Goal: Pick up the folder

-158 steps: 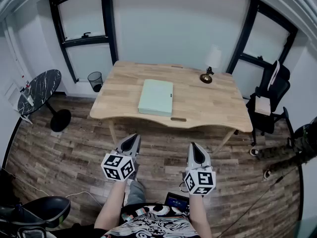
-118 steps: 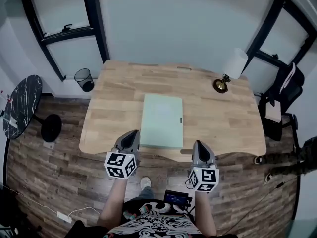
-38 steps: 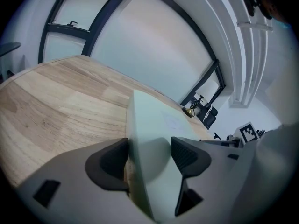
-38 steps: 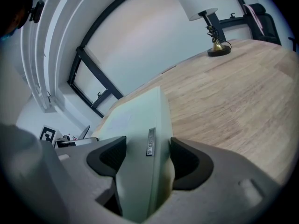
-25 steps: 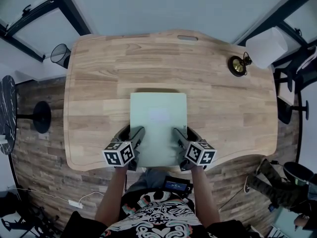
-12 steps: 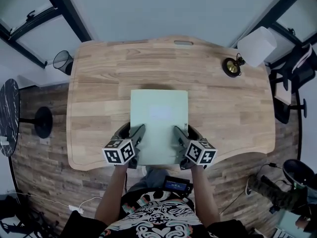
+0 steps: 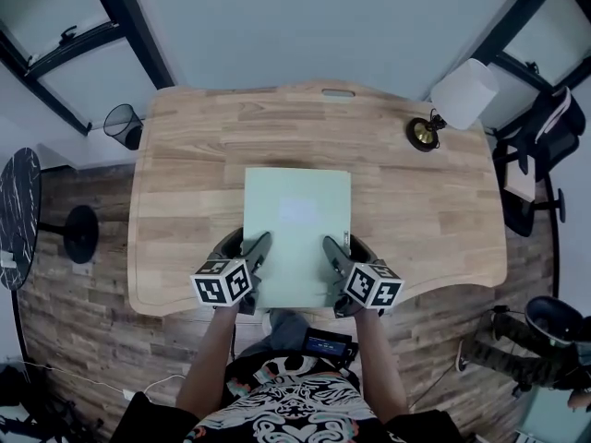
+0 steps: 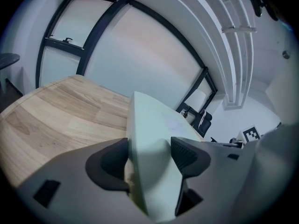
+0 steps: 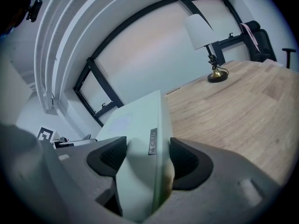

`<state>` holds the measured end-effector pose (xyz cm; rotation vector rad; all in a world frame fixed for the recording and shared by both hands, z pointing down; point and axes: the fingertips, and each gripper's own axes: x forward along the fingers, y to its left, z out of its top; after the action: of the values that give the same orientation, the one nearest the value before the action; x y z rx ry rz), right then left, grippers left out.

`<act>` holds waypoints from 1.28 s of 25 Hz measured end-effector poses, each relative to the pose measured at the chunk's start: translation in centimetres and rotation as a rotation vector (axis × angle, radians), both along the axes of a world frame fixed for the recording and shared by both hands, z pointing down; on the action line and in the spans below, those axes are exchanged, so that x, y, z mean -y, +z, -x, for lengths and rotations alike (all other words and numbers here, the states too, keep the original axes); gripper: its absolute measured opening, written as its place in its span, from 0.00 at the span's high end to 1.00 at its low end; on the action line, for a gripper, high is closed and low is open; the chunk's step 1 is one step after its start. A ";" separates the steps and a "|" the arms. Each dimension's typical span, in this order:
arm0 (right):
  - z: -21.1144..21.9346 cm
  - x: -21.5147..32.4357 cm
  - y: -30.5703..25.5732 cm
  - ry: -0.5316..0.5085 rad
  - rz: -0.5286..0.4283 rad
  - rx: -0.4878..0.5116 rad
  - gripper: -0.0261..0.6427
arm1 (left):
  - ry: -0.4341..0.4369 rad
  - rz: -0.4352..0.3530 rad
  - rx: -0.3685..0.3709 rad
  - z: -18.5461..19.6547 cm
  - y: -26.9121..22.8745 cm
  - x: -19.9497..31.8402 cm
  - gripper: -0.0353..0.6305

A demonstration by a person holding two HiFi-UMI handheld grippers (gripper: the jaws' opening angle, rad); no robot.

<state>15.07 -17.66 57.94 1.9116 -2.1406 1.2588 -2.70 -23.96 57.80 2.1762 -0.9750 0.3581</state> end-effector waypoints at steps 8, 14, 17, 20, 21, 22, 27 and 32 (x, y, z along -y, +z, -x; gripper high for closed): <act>0.4 -0.5 -1.5 -0.005 -0.036 -0.006 0.53 | -0.011 -0.034 -0.009 0.5 -1.6 -0.6 0.52; 0.9 -1.0 -2.7 -0.002 -0.062 -0.021 0.53 | -0.014 -0.061 -0.022 0.9 -2.8 -1.1 0.52; 1.1 -1.5 -3.3 0.001 -0.075 -0.025 0.53 | -0.014 -0.074 -0.022 1.1 -3.5 -1.5 0.52; 1.3 -1.9 -4.0 0.003 -0.091 -0.029 0.53 | -0.014 -0.089 -0.026 1.3 -4.2 -1.9 0.52; 1.4 -2.0 -4.3 0.003 -0.096 -0.030 0.53 | -0.015 -0.094 -0.027 1.4 -4.4 -2.0 0.52; 1.5 -2.1 -4.5 0.003 -0.100 -0.031 0.53 | -0.016 -0.098 -0.029 1.5 -4.6 -2.1 0.52; 1.9 -2.7 -5.7 0.002 -0.119 -0.039 0.53 | -0.020 -0.115 -0.037 2.0 -5.7 -2.6 0.52; 2.4 -3.1 -7.4 0.003 -0.145 -0.048 0.53 | -0.027 -0.140 -0.048 2.4 -7.4 -3.1 0.52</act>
<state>12.70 -14.53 50.53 1.9767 -2.2637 1.0738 -5.13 -20.87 50.39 2.2838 -1.0289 0.2293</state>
